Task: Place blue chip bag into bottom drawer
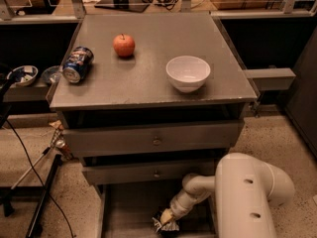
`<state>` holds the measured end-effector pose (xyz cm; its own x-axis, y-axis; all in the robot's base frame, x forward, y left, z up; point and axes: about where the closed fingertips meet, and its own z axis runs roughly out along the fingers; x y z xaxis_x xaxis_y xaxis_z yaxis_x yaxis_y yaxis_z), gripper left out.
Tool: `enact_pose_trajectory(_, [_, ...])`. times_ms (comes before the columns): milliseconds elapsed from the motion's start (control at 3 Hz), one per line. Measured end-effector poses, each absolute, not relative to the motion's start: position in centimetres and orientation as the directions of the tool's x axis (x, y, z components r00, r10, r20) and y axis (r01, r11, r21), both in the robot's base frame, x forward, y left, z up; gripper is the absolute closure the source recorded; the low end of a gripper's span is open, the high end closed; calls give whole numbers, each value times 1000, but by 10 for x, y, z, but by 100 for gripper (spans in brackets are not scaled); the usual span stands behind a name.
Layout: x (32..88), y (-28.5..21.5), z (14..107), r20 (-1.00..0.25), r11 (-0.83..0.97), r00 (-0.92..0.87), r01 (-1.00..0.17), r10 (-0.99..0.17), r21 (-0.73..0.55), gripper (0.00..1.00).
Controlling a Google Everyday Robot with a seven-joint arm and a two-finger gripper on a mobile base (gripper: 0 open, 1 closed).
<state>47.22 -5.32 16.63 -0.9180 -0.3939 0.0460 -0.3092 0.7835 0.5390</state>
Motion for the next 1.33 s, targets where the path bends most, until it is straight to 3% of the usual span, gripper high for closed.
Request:
enact_pose_trajectory(1000, [472, -53, 166, 46, 783, -918, -309, -394, 539, 4])
enact_pose_trajectory(1333, [472, -53, 166, 46, 783, -918, -309, -394, 539, 0])
